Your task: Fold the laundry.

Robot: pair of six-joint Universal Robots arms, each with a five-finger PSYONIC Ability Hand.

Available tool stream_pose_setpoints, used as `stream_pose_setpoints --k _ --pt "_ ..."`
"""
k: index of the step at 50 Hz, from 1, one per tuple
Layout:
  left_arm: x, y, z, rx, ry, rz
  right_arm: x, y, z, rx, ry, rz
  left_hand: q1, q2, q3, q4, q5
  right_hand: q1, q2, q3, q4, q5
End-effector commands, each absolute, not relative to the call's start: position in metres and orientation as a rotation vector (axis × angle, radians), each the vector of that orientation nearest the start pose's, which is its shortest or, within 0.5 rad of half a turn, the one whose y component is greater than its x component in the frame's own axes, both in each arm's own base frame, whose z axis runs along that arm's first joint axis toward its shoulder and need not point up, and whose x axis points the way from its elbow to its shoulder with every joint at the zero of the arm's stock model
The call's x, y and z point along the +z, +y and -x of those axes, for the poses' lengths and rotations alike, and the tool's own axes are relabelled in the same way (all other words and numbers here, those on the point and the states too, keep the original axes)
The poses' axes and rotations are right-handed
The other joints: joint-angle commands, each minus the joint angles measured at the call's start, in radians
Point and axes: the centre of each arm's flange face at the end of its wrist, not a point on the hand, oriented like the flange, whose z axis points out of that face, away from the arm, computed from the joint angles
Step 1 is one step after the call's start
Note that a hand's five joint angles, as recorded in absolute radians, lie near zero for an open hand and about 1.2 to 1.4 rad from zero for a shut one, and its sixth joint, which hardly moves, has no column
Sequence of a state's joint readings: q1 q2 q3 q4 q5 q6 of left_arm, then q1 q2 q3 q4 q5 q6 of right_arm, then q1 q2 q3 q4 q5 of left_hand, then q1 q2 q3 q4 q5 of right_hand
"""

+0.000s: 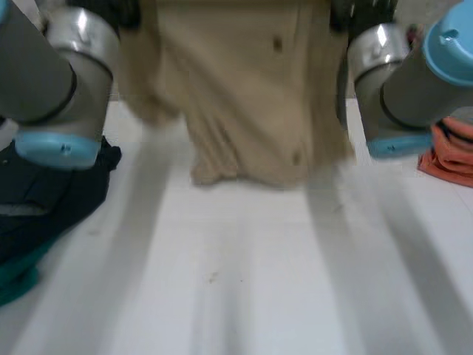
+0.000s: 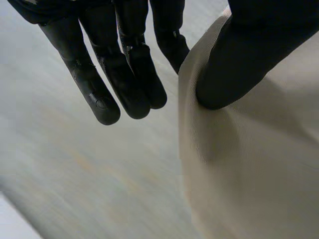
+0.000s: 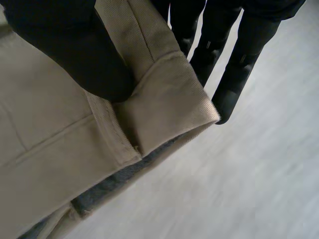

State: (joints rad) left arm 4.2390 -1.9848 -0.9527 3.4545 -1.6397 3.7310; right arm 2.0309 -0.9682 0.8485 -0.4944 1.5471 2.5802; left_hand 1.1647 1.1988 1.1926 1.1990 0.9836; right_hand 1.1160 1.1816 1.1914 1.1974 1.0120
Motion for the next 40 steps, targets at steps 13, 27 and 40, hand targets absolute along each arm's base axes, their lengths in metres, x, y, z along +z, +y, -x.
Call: stream_pose_setpoints --k 13,27,40 --pt "0.317 -0.297 0.299 -2.452 1.557 -0.749 0.296 -0.39 -0.337 -2.575 1.351 0.851 0.232 0.197 0.204 0.197 0.238 0.28 0.215 0.205 0.199 0.21" --pt "0.161 -0.216 0.303 -1.861 2.123 -1.21 0.139 -0.332 -0.313 -1.924 1.997 1.315 0.232 0.197 0.204 0.197 0.238 0.28 0.215 0.205 0.199 0.21" --pt "0.211 -0.198 0.266 -1.723 2.289 -1.137 0.145 -0.281 -0.289 -1.782 2.085 1.342 -0.837 -0.871 -0.865 -0.871 -0.83 0.28 0.215 0.205 0.199 0.21"
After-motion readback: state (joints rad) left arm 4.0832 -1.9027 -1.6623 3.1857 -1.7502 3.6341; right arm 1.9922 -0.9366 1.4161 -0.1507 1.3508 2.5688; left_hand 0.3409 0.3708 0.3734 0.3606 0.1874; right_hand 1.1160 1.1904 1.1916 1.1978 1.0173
